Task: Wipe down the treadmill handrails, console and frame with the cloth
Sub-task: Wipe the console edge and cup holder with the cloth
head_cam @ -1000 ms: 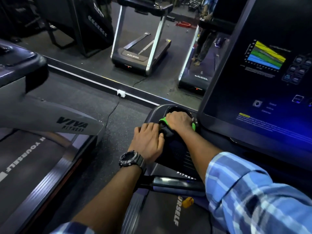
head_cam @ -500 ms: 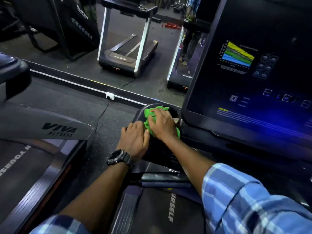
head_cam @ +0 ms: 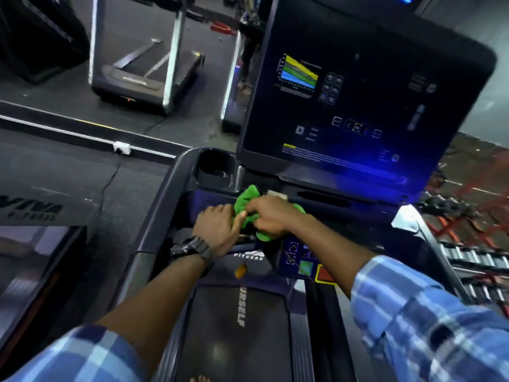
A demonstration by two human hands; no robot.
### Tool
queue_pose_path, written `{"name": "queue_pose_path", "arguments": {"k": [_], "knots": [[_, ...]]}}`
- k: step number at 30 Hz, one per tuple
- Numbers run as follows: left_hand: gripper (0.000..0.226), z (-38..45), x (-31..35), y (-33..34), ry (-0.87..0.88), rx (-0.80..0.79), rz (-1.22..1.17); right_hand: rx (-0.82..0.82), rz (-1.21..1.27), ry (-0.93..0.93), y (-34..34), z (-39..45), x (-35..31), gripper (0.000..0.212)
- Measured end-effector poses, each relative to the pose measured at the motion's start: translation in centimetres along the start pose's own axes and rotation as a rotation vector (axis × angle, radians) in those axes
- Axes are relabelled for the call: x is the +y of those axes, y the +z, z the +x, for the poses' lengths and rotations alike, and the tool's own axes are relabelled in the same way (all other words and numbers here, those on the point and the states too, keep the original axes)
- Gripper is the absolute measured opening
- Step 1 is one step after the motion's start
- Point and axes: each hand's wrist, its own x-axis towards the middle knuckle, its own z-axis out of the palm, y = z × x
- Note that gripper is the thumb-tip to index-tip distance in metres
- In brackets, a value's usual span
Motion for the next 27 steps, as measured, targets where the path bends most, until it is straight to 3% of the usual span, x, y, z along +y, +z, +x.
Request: {"name": "queue_pose_path", "arguments": {"k": [3, 7, 12, 18, 23, 27], "knots": [[0.065, -1.3, 2.2, 1.5, 0.032, -0.080, -0.100, 0.019, 0.168, 0.072, -0.2, -3.4, 1.3, 0.037], [0.053, -2.6, 4.7, 1.9, 0.105, -0.082, -0.035, 0.158, 0.345, 0.202, 0.6, -8.6, 3.2, 0.050], [0.072, -2.5, 6.9, 3.0, 0.177, -0.113, 0.039, 0.189, 0.378, 0.580, 1.4, -14.1, 7.8, 0.046], [0.057, -1.2, 11.1, 4.0, 0.122, -0.053, 0.098, 0.245, 0.329, 0.755, 2.1, -18.5, 12.4, 0.042], [0.059, 1.1, 15.5, 5.5, 0.336, -0.024, 0.107, 0.432, 0.361, 0.800, 3.8, -20.1, 15.2, 0.041], [0.066, 3.3, 23.0, 9.1, 0.482, -0.216, 0.047, 0.569, 0.344, 0.910, 7.4, -23.8, 18.9, 0.042]]}}
